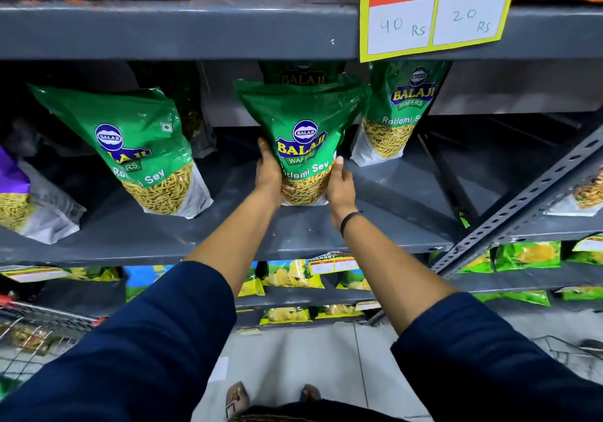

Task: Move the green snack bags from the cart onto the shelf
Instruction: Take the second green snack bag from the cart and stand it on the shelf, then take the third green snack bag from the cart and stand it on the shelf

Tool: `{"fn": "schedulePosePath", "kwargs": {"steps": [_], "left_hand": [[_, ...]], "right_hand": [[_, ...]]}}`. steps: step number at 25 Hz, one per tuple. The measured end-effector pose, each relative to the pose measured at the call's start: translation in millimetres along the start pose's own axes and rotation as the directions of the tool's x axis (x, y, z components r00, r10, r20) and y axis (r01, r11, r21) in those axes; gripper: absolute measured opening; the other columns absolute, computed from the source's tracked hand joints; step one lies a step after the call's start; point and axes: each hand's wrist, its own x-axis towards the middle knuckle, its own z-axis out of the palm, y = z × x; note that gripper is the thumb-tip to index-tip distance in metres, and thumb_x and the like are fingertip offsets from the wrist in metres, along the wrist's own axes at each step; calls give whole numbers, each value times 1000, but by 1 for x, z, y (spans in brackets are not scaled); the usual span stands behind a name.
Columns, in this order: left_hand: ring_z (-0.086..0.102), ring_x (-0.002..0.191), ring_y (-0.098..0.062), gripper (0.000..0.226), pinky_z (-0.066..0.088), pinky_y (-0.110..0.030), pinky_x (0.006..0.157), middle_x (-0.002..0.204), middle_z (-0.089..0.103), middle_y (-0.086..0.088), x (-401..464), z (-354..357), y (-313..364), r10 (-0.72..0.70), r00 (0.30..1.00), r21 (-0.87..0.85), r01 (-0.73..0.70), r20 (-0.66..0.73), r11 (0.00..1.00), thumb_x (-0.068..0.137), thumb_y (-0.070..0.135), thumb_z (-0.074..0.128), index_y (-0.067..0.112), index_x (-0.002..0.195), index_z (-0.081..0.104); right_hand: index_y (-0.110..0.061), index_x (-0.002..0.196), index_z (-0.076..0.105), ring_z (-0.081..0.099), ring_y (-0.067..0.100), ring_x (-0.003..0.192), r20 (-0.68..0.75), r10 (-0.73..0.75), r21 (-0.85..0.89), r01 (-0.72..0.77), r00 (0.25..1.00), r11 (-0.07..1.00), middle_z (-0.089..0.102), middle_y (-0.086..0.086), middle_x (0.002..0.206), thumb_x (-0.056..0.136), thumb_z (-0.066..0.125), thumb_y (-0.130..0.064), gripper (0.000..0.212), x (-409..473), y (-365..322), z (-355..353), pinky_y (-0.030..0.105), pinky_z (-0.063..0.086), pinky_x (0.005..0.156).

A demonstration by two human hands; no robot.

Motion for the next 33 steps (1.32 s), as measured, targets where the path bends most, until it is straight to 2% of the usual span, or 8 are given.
{"fn": "schedulePosePath", "kwargs": {"steps": [3,9,15,18,23,26,30,33], "left_hand": [[51,120,-35,69,41,-44,105,131,55,-19,-6,-9,-9,152,960,75,-138,-236,988,86,62,32,6,122,52],[48,38,-2,40,40,-15,44,53,51,-4,-30,-99,-33,423,866,164,-392,-267,905,97,29,34,13,65,53],[41,46,-3,42,37,-27,57,50,51,-1,-60,-257,-47,529,698,406,-357,-483,842,94,32,39,20,54,45],[47,61,-15,36,38,-35,62,71,63,-30,-84,-365,-64,448,548,371,-252,-707,894,93,30,41,12,64,54],[60,89,-43,39,46,-47,78,95,65,-33,-125,-564,-123,152,290,203,154,-945,967,92,34,37,0,88,56],[59,101,-44,32,47,-45,85,107,63,-34,-125,-655,-151,-133,352,17,393,-927,919,83,25,50,-1,101,57],[68,92,-26,49,52,-41,75,113,60,-26,-111,-699,-152,-318,599,-59,411,-735,910,75,12,61,-6,119,48],[61,67,-14,48,48,-32,56,87,59,-13,-108,-693,-155,-283,649,-69,335,-706,940,74,3,67,-8,117,50]], "right_hand": [[3,108,54,55,42,108,-313,4,37,8,950,999,60,29,115,95,30,-37,48,-10,15,0,41,43,86],[-23,60,49,54,27,54,8,26,-2,-26,1000,1000,55,4,60,90,30,-44,41,-73,58,69,42,49,64],[-21,69,50,46,10,42,423,-2,-96,47,906,994,49,1,54,95,35,-32,32,-157,88,184,23,38,43],[-24,67,51,48,13,50,599,76,-216,69,797,974,52,0,58,93,41,-26,28,-211,124,253,28,41,51],[-22,68,53,45,16,54,771,376,-497,115,514,860,48,1,62,88,51,-19,20,-307,203,371,33,45,56],[-6,104,56,51,14,61,769,534,-617,190,351,764,51,6,75,88,54,-16,20,-341,224,432,24,50,58],[-28,116,33,46,-3,36,790,507,-610,354,345,709,43,-9,71,78,67,-16,53,-336,255,501,9,32,28],[-20,102,54,68,18,76,779,477,-626,443,407,642,68,10,90,66,73,-6,43,-332,283,506,26,59,64]]}}
